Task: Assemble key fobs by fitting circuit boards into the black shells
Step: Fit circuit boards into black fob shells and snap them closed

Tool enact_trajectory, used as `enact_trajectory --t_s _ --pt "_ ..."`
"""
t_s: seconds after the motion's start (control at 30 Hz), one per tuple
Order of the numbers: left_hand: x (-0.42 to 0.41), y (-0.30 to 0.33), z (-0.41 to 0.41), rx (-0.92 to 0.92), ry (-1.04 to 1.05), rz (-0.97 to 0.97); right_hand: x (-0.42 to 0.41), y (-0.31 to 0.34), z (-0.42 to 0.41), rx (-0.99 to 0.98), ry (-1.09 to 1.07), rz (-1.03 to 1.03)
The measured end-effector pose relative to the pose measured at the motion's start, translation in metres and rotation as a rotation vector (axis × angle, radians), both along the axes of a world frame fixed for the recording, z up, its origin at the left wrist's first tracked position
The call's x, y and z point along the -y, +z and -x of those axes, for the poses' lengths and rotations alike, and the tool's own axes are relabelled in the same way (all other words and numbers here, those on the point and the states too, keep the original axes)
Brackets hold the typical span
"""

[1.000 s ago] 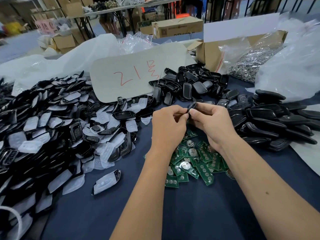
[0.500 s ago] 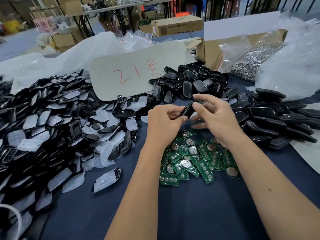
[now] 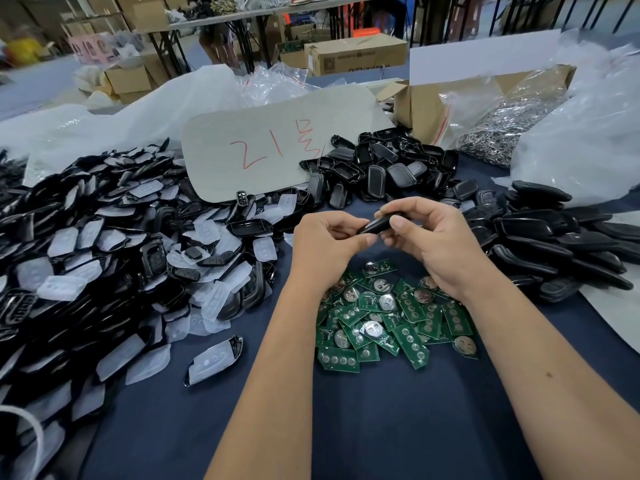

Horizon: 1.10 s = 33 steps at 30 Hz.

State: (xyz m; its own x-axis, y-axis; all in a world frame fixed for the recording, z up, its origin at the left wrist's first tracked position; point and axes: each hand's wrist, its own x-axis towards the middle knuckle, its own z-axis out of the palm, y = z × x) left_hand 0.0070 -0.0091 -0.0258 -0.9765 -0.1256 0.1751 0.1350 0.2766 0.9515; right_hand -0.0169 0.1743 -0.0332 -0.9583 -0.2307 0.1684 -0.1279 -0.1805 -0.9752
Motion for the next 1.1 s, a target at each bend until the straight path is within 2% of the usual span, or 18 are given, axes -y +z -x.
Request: enact_trajectory --t_s 0.17,0.37,0.47,0.6,0.7,0.8,0.93,1.1 --pt "0.003 0.002 0.001 -0.005 0.013 0.013 -0.001 0.002 -0.001 -0.037 0.048 -0.039" --pt "0.004 0.006 -0.001 -0.004 -0.014 0.082 -0.001 0.001 0.000 -0.140 -0.062 -0.201" --pt "0.002 0.007 -0.004 -0.067 0.013 0.244 0.002 0.002 0.000 -0.211 -0.089 -0.319" --pt "-0.004 0.008 -0.006 -0.178 -0.018 0.292 0.008 0.003 -0.003 -0.304 -0.137 -0.482" --pt "-0.004 0.006 -0.007 -0.202 -0.009 0.303 0.009 0.003 -0.005 -0.311 -0.129 -0.439" --pt "-0.008 0.006 -0.006 -0.168 0.013 0.186 0.008 0.003 -0.003 -0.237 -0.149 -0.280" --pt "-0.008 0.005 -0.003 -0.011 0.010 -0.147 0.008 -0.002 0.001 -0.141 -0.170 -0.259" --pt "-0.008 0.005 -0.005 0.118 -0.136 -0.488 0.006 -0.002 0.002 -0.066 -0.111 -0.109"
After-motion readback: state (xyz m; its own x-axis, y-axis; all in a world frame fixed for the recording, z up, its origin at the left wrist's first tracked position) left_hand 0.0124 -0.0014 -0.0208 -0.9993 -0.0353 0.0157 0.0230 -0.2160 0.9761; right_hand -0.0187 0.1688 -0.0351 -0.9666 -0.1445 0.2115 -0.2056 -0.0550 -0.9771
